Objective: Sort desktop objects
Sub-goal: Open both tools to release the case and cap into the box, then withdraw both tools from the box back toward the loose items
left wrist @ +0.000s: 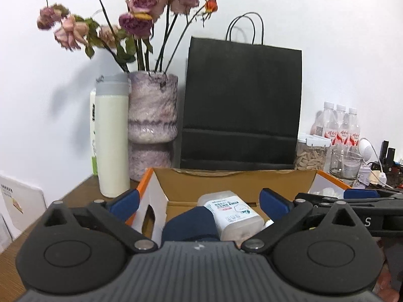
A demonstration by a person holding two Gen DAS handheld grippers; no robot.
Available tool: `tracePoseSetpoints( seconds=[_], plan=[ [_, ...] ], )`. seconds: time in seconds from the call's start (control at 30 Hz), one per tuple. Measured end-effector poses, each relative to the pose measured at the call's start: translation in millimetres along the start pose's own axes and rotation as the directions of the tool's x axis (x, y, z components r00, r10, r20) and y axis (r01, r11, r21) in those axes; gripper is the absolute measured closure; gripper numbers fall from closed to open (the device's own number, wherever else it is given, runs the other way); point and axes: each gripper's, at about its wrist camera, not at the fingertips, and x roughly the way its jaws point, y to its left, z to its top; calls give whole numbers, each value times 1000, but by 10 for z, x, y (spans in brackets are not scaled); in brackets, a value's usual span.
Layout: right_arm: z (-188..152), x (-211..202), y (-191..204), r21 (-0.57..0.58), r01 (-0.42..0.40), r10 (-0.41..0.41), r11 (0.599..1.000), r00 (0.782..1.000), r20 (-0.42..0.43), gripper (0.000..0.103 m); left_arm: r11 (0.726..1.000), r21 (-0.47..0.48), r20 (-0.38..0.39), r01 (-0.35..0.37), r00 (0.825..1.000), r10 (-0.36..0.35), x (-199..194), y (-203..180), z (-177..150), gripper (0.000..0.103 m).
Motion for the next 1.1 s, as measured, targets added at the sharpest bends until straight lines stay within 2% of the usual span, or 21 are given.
tracePoseSetpoints(
  seconds=[0.5, 1.1],
  plan=[
    [-19, -14, 17, -6, 16, -16, 1000, 1000, 1, 0, 1000, 14, 32, -17, 999, 17, -69, -8, -27, 0],
    [-23, -120, 34, -13, 10, -10, 1000, 1000, 16, 0, 1000, -6, 39, -29, 999, 30, -181, 42, -72, 0]
  ],
)
